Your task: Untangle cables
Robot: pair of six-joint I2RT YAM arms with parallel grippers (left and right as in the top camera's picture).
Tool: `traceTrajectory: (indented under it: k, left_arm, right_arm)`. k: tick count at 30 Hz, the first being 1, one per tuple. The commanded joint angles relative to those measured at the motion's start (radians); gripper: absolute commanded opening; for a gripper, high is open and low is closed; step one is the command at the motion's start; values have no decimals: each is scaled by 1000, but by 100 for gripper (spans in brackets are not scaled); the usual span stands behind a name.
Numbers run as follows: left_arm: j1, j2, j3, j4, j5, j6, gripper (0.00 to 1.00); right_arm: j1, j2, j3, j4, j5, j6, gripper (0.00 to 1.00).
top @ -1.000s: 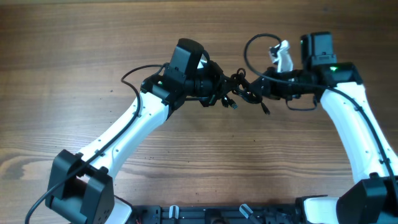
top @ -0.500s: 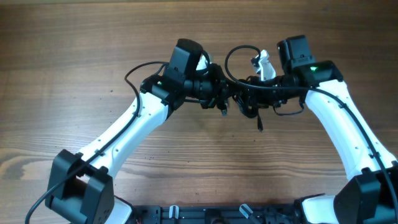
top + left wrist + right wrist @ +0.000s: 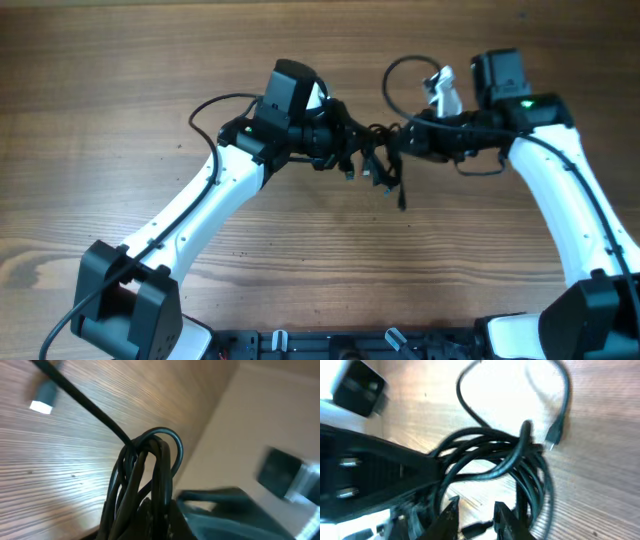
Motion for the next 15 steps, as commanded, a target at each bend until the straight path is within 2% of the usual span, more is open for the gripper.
traceTrajectory:
  k: [1,3,6,8,10,15]
  left_arm:
    - [7,-34,24,-33,-100,-94,4]
    - [10,-34,24,-45,-115,-170,4]
    - [21,-34,24,-57,-137,-421,4]
    - [29,-34,24,-56,-138,-601,4]
    - [33,-34,24,-49,-138,-727,4]
    - [37,-34,24,-49,-139,-823,4]
  right_arm:
    - [-40,-59,26,-24,13,16,31]
    - [-57,-72,26,-49,61,25,31]
    - [-77,-87,26,-99,134,24,37]
    - [-77,-87,26,-107,135,14,47]
    - [-76,-87,26,-105,124,0,55]
    - [-71,-86,23,-77,59,-39,63]
